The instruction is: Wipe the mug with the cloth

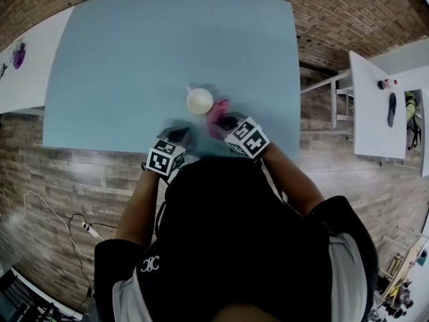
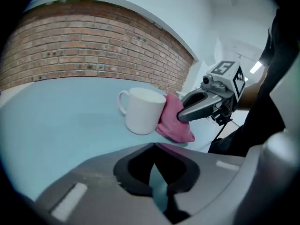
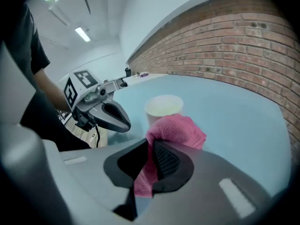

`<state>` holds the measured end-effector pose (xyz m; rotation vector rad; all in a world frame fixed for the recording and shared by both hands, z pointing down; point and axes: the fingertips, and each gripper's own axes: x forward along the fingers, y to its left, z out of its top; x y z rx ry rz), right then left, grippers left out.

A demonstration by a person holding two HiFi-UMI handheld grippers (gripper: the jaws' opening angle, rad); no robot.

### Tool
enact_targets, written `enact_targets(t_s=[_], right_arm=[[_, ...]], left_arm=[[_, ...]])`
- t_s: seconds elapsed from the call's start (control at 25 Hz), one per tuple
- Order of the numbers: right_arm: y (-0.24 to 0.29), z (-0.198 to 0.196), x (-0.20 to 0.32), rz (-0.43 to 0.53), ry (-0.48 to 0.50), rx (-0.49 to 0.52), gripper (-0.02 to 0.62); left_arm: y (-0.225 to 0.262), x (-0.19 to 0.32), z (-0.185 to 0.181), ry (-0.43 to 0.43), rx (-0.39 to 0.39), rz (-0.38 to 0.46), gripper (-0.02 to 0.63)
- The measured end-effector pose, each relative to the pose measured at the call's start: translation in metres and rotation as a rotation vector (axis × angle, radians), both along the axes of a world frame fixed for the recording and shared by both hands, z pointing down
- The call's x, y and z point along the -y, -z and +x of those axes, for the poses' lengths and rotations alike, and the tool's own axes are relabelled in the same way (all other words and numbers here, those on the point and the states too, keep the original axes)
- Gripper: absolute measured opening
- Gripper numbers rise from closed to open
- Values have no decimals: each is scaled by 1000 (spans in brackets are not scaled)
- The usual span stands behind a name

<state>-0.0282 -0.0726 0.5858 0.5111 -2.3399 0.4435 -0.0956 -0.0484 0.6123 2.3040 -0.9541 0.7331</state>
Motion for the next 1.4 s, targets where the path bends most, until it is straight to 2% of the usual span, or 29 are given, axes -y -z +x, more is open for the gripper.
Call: enact_targets(t_s=[0.12, 0.24, 0.4, 0.56, 0.72, 0.88, 1.2, 1.4], right_arm=[[24, 14, 5, 23, -81, 58, 37], [46, 25, 11, 60, -150, 116, 37], [48, 31, 12, 97, -197, 105, 36], [43, 37, 11, 102, -198, 54, 37], [42, 34, 12, 109, -181, 42, 37], [44, 37, 13, 115, -150, 36, 35], [47, 45, 2, 116, -79, 81, 37], [48, 64, -12, 119, -79, 120, 35]], left_arm=[[13, -2, -20, 101, -65, 34, 0], [32, 3, -45, 239, -128, 92, 2], [36, 2, -63, 312, -168, 105, 3], [29, 2, -62, 341, -171, 96, 3], [24, 3, -65, 358, -128, 116, 5], [34, -3, -58, 382, -148, 117, 5], [50, -16, -27, 403, -132, 121, 5], [51, -29, 6, 386, -119, 118, 5]])
